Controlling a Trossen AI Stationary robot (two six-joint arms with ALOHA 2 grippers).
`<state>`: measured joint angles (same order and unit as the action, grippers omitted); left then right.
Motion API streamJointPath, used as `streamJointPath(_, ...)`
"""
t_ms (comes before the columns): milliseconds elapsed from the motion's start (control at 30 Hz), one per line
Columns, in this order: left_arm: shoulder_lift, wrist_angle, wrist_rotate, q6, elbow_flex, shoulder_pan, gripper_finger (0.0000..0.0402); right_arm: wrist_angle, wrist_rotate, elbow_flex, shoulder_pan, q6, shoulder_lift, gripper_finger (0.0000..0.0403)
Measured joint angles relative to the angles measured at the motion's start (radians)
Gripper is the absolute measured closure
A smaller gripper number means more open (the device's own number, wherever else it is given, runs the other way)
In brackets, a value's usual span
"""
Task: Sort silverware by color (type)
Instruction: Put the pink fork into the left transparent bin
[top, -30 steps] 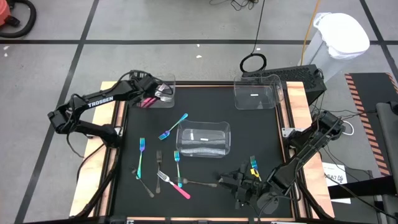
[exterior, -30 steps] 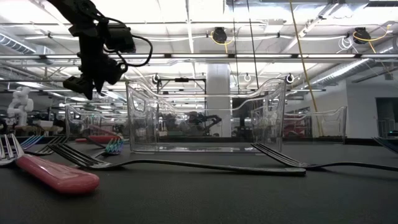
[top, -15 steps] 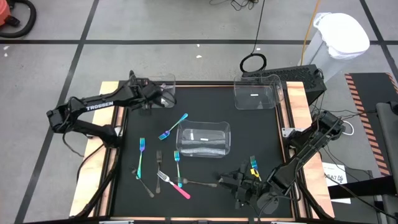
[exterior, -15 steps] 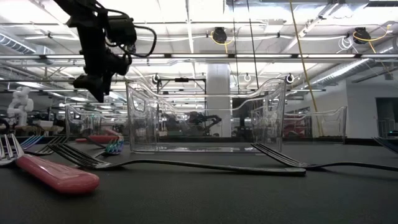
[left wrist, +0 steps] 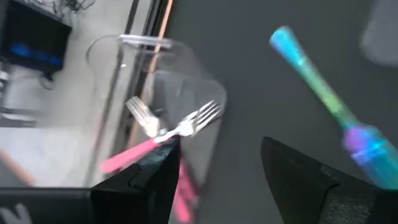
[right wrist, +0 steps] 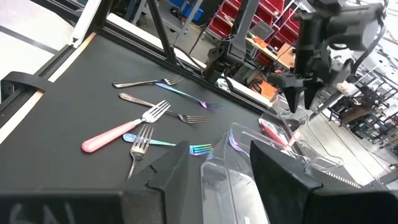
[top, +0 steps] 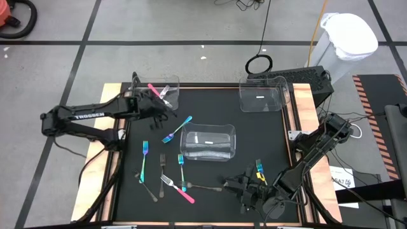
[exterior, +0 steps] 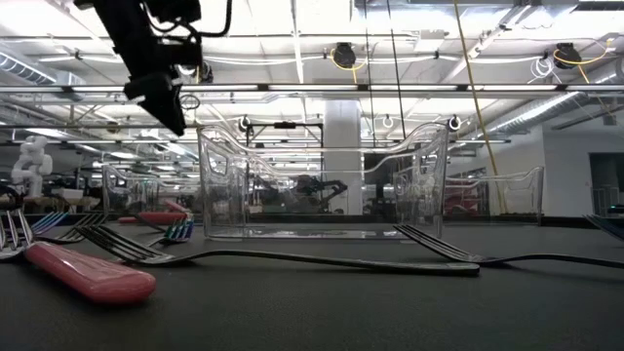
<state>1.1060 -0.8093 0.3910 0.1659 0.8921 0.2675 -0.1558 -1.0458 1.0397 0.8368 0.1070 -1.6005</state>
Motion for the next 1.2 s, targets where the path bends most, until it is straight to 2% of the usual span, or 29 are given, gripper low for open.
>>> streamJointPath(133, -0.003, 0.002, -0.025, -0.054, 0.000, -0.081, 0.0176, 0.000, 0.000, 0.000, 0.000, -0.011, 0.000, 0.0239)
streamJointPath(367, -0.003, 0.097, -0.026, -0.043, 0.000, -0.256, 0.0176, 0.000, 0.000, 0.000, 0.000, -0.018, 0.000, 0.0239)
streamJointPath(500, 0.003, 0.096, -0.043, -0.053, -0.013, -0.372, 0.0176, 0.003, 0.000, 0.000, 0.000, -0.049, 0.000, 0.0239)
streamJointPath(767, 0.009, 0.104, -0.075, -0.260, -0.113, -0.621, 0.0176, 0.003, 0.001, 0.000, 0.000, -0.107, 0.000, 0.0239)
streamJointPath(900, 0.017, 0.203, -0.075, -0.337, -0.175, -0.749, 0.0176, 0.003, 0.002, 0.000, 0.000, -0.133, 0.000, 0.0239)
streamJointPath(1000, 0.035, 0.286, -0.075, -0.368, -0.198, -0.831, 0.0176, 0.003, 0.002, 0.000, 0.000, -0.146, 0.000, 0.0239)
streamJointPath(1200, 0.110, 0.291, -0.031, -0.357, -0.200, -0.958, 0.0176, -0.014, 0.002, 0.000, 0.000, -0.169, 0.000, 0.0239)
